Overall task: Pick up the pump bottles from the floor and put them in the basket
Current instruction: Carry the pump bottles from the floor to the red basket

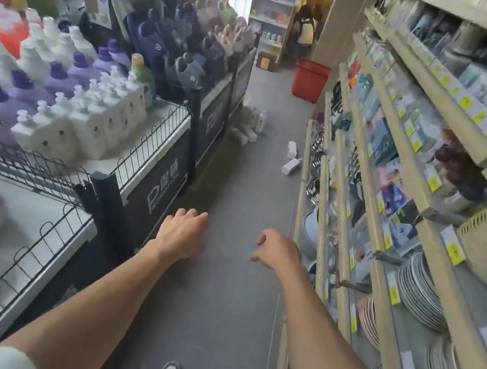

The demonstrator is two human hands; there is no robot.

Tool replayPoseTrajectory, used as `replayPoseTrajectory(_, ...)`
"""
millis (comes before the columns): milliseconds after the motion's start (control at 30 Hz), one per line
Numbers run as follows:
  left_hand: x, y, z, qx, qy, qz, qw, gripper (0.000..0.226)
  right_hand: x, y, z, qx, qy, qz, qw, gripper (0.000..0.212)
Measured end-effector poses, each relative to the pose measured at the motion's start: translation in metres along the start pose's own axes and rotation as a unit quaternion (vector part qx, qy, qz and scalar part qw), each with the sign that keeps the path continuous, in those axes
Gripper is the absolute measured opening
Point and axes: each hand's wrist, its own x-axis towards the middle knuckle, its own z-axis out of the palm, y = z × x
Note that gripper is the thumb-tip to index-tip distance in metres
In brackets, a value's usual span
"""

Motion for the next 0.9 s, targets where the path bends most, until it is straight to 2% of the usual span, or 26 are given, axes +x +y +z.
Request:
replayPoseTrajectory(333, 0.126, -0.040, -0.055, 0.002, -0.010, 0.062, 0.998, 0.057, 0.091, -0.048, -0.046, 0.022, 0.040, 0.032, 0.998, 0.040)
replayPoseTrajectory(900, 0.331, -0.046, -0.074, 0.021, -0.034, 0.063, 0.997, 0.059, 0.288, -0.058, -0.097, 0.040, 0.028, 0.035, 0.998, 0.037)
